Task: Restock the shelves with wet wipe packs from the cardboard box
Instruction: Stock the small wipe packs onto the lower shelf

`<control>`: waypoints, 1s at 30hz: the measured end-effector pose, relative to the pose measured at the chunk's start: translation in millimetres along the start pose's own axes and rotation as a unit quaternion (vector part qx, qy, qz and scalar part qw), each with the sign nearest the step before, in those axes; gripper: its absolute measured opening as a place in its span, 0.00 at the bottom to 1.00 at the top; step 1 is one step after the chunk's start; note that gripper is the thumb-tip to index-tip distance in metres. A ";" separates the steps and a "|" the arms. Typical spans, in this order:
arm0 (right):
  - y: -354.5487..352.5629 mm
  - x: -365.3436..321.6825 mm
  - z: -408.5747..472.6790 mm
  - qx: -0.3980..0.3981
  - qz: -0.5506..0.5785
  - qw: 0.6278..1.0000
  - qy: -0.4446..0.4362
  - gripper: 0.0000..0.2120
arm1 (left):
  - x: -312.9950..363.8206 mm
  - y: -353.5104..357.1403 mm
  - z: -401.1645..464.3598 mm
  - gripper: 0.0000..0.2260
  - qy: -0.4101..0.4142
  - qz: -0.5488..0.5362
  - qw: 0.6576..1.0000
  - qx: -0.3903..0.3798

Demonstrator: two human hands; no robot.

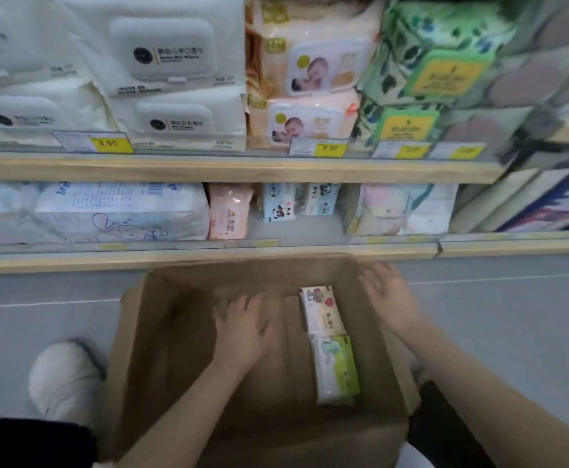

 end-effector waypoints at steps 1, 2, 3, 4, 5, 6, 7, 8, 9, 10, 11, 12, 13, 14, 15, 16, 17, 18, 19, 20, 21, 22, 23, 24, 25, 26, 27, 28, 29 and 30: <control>-2.2 15.9 -15.4 0.006 0.015 1.000 0.021 0.15 | 9.5 16.5 -5.0 0.22 -0.005 -0.038 0.999 -0.035; 0.7 30.5 -29.7 0.002 0.028 0.999 0.040 0.15 | 17.5 33.3 -10.0 0.22 -0.006 -0.078 0.995 -0.067; 7.5 43.4 -42.0 -0.011 0.041 0.997 0.058 0.16 | 24.2 50.1 -14.7 0.23 -0.007 -0.110 0.989 -0.097; 16.5 53.0 -51.9 -0.024 0.054 0.996 0.069 0.17 | 28.9 65.5 -19.6 0.23 -0.013 -0.131 0.983 -0.124; 25.3 59.9 -58.9 -0.034 0.071 0.994 0.075 0.18 | 33.4 78.5 -24.2 0.24 -0.021 -0.146 0.978 -0.145; 31.8 63.9 -63.3 -0.035 0.088 0.992 0.078 0.19 | 37.7 89.7 -27.8 0.23 -0.031 -0.161 0.973 -0.161; 36.0 66.6 -65.5 -0.029 0.102 0.991 0.078 0.20 | 42.8 98.8 -30.8 0.22 -0.037 -0.181 0.967 -0.173; 38.1 68.0 -66.3 -0.018 0.107 0.991 0.076 0.21 | 47.2 107.1 -32.1 0.21 -0.044 -0.203 0.961 -0.182; 39.0 68.4 -66.7 -0.005 0.106 0.992 0.073 0.21 | 50.8 114.2 -32.4 0.20 -0.051 -0.220 0.956 -0.186; 39.3 68.5 -67.1 0.006 0.101 0.992 0.070 0.20 | 51.5 122.8 -31.0 0.19 -0.065 -0.229 0.952 -0.190; 39.2 68.4 -67.5 0.016 0.098 0.993 0.067 0.20 | 51.9 131.2 -29.5 0.18 -0.082 -0.232 0.949 -0.196; 39.8 68.3 -67.8 0.023 0.097 0.993 0.065 0.20 | 50.0 141.2 -27.4 0.16 -0.100 -0.234 0.946 -0.202; 40.6 68.6 -68.2 0.026 0.097 0.993 0.066 0.21 | 47.8 151.6 -25.5 0.15 -0.116 -0.230 0.943 -0.210; 41.5 69.3 -68.3 0.028 0.098 0.993 0.066 0.21 | 46.5 161.3 -24.0 0.13 -0.130 -0.226 0.940 -0.219; 42.0 69.4 -68.5 0.029 0.098 0.993 0.063 0.21 | 45.5 169.6 -22.4 0.12 -0.140 -0.219 0.940 -0.222; 41.8 68.9 -68.6 0.031 0.097 0.993 0.059 0.21 | 44.4 176.4 -19.9 0.11 -0.151 -0.218 0.939 -0.221; 41.8 69.1 -68.5 0.031 0.097 0.993 0.056 0.21 | 43.9 180.9 -17.5 0.11 -0.159 -0.214 0.940 -0.215; 41.7 69.5 -68.7 0.031 0.097 0.993 0.055 0.21 | 43.6 183.6 -14.9 0.12 -0.164 -0.208 0.941 -0.210; 42.5 70.5 -68.7 0.030 0.098 0.993 0.055 0.21 | 43.5 185.5 -12.7 0.12 -0.169 -0.198 0.942 -0.210; 43.5 71.4 -68.8 0.029 0.101 0.993 0.057 0.21 | 42.3 186.8 -11.1 0.13 -0.176 -0.195 0.942 -0.211; 44.7 72.4 -69.1 0.026 0.104 0.992 0.061 0.21 | 40.7 188.4 -10.2 0.13 -0.184 -0.197 0.938 -0.216; 45.7 72.8 -69.1 0.024 0.104 0.992 0.064 0.21 | 37.9 189.9 -10.0 0.13 -0.193 -0.204 0.934 -0.221; 46.1 73.2 -69.3 0.023 0.102 0.992 0.065 0.21 | 35.6 189.9 -10.6 0.13 -0.199 -0.212 0.930 -0.224; 45.7 73.5 -69.3 0.025 0.099 0.993 0.065 0.21 | 33.8 188.0 -11.4 0.12 -0.198 -0.217 0.929 -0.224; 45.0 73.5 -69.6 0.026 0.095 0.993 0.066 0.21 | 32.1 183.1 -12.4 0.10 -0.193 -0.216 0.932 -0.216; 44.1 72.9 -69.9 0.028 0.091 0.993 0.066 0.21 | 29.6 176.5 -12.9 0.07 -0.189 -0.218 0.936 -0.201; 42.8 72.0 -69.8 0.030 0.085 0.994 0.066 0.21 | 27.8 168.1 -14.0 0.03 -0.182 -0.216 0.941 -0.188; 41.0 70.1 -69.9 0.032 0.078 0.994 0.065 0.21 | 25.8 160.5 -14.5 0.02 -0.174 -0.220 0.944 -0.174; 40.0 68.6 -70.0 0.033 0.070 0.995 0.065 0.21 | 24.1 153.9 -15.3 0.03 -0.166 -0.222 0.946 -0.167; 39.3 67.3 -70.1 0.031 0.060 0.996 0.065 0.21 | 23.0 148.5 -15.9 0.03 -0.156 -0.226 0.947 -0.166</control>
Point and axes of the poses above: each hand's wrist, its own z-axis towards the middle knuckle, its own y-axis out of the palm, x = y × z, the point moved 10 cm from there along z, towards the middle knuckle, and after that the axes turned 6 degrees about -y, right-handed, at the moved point
